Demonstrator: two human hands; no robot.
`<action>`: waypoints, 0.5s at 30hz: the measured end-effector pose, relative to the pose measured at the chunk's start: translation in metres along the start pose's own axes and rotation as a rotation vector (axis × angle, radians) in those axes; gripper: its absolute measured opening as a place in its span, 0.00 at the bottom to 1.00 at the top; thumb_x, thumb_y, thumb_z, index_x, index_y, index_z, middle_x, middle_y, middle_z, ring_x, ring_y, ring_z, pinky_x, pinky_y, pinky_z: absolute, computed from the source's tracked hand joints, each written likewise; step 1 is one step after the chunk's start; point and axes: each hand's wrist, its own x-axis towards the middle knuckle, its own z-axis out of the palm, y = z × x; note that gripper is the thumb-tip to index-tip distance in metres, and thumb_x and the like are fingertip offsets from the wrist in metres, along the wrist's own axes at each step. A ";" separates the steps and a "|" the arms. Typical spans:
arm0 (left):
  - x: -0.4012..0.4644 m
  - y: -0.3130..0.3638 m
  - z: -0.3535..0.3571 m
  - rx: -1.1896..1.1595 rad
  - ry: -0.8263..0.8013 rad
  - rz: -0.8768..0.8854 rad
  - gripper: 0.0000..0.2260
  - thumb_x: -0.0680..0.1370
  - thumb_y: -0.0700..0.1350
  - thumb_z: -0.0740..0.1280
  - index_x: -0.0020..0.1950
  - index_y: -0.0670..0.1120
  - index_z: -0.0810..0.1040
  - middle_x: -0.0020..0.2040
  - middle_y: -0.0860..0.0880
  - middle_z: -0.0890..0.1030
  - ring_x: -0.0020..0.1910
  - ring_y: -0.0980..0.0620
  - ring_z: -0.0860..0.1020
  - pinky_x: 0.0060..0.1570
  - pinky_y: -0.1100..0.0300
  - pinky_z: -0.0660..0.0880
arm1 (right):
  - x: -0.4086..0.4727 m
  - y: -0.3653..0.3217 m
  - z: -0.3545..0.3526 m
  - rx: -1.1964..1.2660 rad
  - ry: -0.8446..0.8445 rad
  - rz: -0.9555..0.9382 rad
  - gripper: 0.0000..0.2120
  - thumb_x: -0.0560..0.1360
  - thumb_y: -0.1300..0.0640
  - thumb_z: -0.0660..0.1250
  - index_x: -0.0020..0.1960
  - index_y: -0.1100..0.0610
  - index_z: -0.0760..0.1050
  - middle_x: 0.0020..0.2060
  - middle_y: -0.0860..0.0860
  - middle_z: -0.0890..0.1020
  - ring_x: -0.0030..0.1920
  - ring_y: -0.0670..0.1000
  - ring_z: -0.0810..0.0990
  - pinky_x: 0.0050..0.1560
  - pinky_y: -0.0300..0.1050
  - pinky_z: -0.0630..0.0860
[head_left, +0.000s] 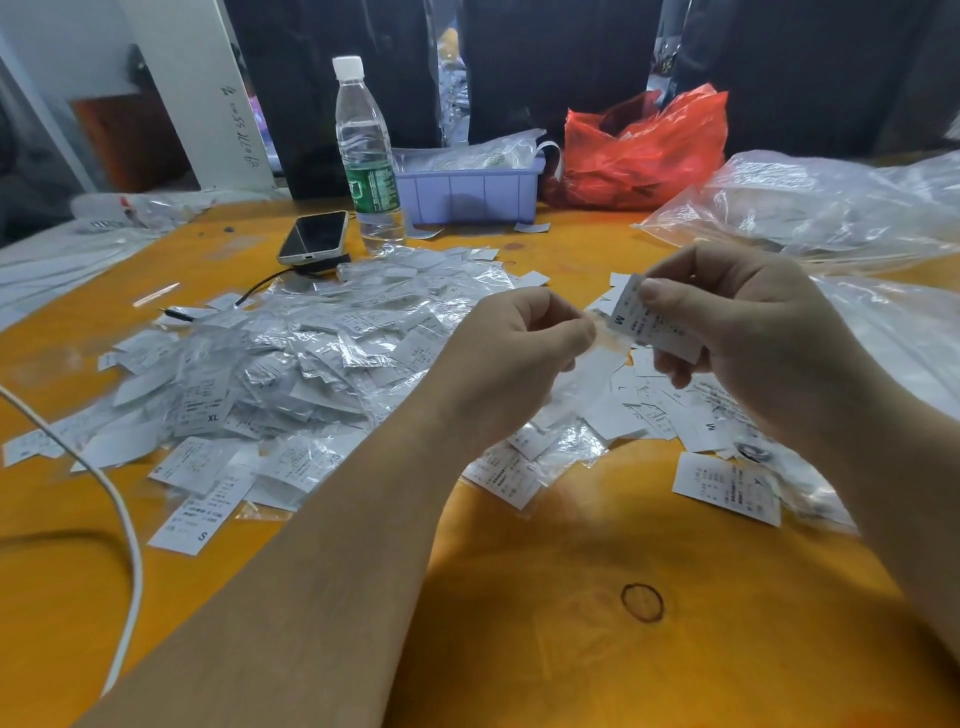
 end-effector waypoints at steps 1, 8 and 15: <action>0.000 0.000 0.000 0.007 -0.005 0.003 0.06 0.79 0.45 0.67 0.45 0.46 0.81 0.28 0.58 0.76 0.30 0.57 0.73 0.36 0.56 0.76 | 0.000 0.000 0.000 -0.011 -0.009 -0.006 0.06 0.78 0.62 0.67 0.42 0.57 0.79 0.29 0.51 0.80 0.27 0.51 0.77 0.27 0.46 0.74; 0.000 0.000 0.000 0.007 -0.019 0.012 0.07 0.79 0.47 0.68 0.45 0.45 0.81 0.28 0.58 0.75 0.29 0.61 0.73 0.37 0.56 0.76 | 0.000 -0.002 -0.004 0.014 -0.109 0.003 0.04 0.75 0.63 0.69 0.45 0.64 0.81 0.29 0.55 0.79 0.27 0.50 0.72 0.26 0.44 0.68; 0.000 0.002 0.000 -0.084 -0.065 -0.005 0.07 0.79 0.45 0.67 0.43 0.44 0.80 0.33 0.53 0.77 0.30 0.57 0.72 0.38 0.55 0.74 | 0.000 -0.004 -0.003 0.046 -0.240 -0.013 0.11 0.69 0.58 0.70 0.46 0.65 0.81 0.29 0.55 0.79 0.27 0.51 0.69 0.25 0.40 0.66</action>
